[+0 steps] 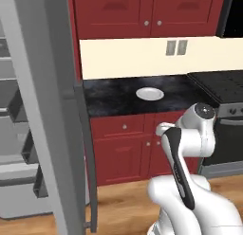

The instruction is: Place the fish on the counter behind the older fish on the same shelf of the fridge to maintain FIFO order. Close the fridge door when finished.

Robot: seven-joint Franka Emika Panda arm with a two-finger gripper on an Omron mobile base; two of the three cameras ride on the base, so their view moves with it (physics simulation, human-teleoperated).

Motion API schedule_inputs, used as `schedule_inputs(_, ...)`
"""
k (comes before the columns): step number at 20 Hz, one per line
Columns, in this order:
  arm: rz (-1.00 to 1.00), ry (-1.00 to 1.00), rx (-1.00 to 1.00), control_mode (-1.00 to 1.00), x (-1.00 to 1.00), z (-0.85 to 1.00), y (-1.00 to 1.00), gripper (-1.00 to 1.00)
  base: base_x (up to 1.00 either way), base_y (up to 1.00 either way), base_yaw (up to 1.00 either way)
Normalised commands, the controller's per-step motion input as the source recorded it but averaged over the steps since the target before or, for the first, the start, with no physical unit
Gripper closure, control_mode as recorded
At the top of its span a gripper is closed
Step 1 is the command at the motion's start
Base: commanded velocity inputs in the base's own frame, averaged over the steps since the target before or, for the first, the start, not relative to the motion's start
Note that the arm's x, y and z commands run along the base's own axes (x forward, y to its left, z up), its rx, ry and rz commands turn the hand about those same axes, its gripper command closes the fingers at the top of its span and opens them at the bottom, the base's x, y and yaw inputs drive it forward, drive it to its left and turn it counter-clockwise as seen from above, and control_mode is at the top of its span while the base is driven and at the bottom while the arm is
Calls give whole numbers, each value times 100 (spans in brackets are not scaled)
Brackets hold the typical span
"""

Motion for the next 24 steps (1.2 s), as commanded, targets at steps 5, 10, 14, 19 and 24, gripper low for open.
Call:
schedule_inputs(5, 0, 0, 0, 100, 0, 0, 0, 100, -100, -9, 32)
schedule_inputs(10, 0, 0, 0, 100, 0, 0, 0, 100, -100, -3, 48)
schedule_inputs(14, 0, 0, 0, 100, 0, 0, 0, 100, -98, -4, 56)
schedule_inputs(19, 0, 0, 0, 100, 0, 0, 0, 100, -86, -9, 61)
schedule_inputs(24, 0, 0, 0, 100, 0, 0, 0, 100, -13, 21, 80)
